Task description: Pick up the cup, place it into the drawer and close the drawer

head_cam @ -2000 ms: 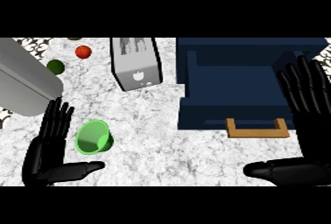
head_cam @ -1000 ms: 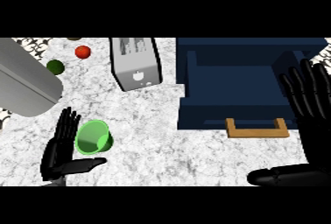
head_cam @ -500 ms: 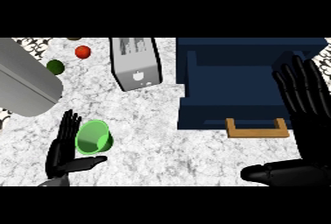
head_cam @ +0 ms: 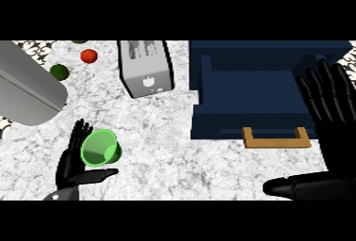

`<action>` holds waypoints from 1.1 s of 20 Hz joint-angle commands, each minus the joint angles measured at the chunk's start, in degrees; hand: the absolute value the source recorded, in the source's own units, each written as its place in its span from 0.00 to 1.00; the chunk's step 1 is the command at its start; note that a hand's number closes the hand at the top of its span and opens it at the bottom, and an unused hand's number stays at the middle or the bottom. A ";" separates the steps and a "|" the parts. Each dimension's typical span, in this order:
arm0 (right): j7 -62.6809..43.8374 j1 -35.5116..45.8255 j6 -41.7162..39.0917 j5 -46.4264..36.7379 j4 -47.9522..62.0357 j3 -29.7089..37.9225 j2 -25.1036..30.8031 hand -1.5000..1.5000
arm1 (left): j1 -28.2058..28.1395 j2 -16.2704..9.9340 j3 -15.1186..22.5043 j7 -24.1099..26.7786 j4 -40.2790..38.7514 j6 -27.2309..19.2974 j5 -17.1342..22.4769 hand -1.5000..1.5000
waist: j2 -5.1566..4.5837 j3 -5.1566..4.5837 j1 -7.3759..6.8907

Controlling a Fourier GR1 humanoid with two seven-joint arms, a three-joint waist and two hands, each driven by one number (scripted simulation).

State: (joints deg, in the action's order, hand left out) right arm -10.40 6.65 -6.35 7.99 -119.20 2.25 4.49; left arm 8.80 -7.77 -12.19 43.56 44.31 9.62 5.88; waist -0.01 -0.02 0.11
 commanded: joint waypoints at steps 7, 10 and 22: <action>3.67 -2.94 -0.80 -1.88 0.14 -2.38 -1.69 0.00 | 3.26 0.65 -0.24 4.43 -6.34 2.85 2.20 0.00 | 0.00 0.00 -0.01; -3.20 0.89 -0.21 1.92 -1.59 1.48 0.97 0.00 | 6.32 -1.29 -1.47 4.07 -11.11 5.37 3.38 0.00 | -0.02 -0.01 0.10; -1.74 0.79 -0.32 1.93 -1.13 2.10 1.05 0.00 | 8.37 1.83 0.20 7.92 -14.78 13.51 4.57 1.00 | 0.06 0.01 -0.07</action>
State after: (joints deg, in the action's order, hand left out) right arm -11.18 6.63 -7.12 9.66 -119.78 3.39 4.98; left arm 18.17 -8.13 -13.20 49.39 27.25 19.63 9.99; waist -0.06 -0.03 0.30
